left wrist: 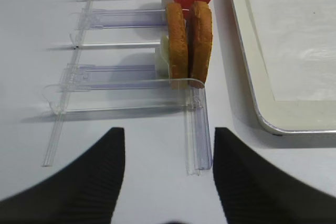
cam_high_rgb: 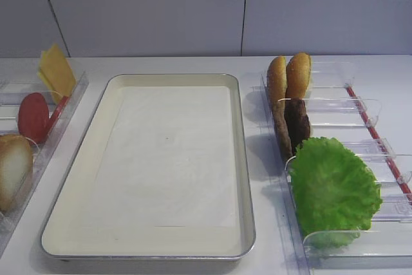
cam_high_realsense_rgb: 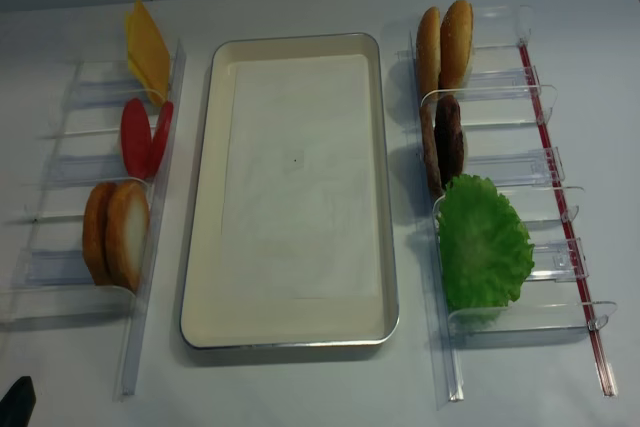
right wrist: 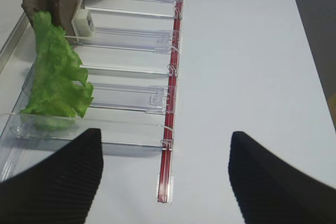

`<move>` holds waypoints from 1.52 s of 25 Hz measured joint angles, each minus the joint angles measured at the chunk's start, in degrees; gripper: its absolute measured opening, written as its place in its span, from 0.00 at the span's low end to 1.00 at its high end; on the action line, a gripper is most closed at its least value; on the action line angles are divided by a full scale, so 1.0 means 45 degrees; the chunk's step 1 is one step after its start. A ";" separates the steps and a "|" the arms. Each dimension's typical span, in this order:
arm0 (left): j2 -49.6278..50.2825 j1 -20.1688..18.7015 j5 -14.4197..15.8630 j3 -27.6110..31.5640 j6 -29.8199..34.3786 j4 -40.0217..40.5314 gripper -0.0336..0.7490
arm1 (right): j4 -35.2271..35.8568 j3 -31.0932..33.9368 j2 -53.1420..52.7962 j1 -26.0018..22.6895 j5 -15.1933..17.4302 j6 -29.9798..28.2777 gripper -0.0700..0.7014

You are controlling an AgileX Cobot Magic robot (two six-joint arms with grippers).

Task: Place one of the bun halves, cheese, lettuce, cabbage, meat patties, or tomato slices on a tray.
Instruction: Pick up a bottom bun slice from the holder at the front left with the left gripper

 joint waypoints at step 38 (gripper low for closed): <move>0.6219 0.0000 0.0366 -0.3002 0.0100 -0.1805 0.50 | 0.0000 0.0000 0.0000 0.0000 0.0000 0.0043 0.77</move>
